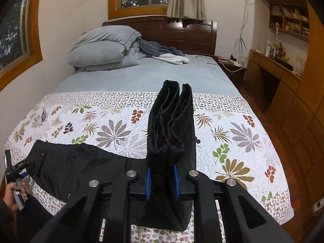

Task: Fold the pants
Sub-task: 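Lift the pant leg end upright with the right gripper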

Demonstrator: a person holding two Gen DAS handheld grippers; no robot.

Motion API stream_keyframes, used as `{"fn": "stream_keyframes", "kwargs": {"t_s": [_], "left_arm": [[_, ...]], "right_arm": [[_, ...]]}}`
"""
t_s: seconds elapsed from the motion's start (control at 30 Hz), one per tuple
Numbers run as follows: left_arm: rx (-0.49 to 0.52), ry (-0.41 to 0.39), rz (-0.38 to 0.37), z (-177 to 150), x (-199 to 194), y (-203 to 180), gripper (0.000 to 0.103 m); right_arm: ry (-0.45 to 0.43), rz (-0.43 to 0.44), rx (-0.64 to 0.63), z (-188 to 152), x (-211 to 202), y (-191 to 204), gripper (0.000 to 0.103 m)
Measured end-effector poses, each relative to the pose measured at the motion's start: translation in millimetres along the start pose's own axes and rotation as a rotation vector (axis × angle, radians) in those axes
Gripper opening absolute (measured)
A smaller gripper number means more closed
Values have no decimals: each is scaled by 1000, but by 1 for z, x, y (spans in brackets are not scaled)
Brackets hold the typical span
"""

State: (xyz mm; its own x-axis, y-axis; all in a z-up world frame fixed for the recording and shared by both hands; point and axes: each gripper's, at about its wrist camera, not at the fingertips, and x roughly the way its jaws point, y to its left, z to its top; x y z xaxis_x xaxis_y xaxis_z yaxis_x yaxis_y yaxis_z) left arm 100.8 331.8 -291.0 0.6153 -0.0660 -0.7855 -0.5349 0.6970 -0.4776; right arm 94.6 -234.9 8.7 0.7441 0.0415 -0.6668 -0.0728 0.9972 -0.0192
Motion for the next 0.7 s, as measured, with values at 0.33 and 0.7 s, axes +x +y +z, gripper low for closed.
{"fn": "stream_keyframes", "kwargs": {"t_s": [0.33, 0.7], "left_arm": [[-19, 3, -30, 1, -1, 6, 88], [-30, 12, -67, -1, -2, 7, 88]], "right_arm": [[46, 3, -98, -3, 17, 40, 17], [151, -10, -249, -26, 48, 101, 17]]}}
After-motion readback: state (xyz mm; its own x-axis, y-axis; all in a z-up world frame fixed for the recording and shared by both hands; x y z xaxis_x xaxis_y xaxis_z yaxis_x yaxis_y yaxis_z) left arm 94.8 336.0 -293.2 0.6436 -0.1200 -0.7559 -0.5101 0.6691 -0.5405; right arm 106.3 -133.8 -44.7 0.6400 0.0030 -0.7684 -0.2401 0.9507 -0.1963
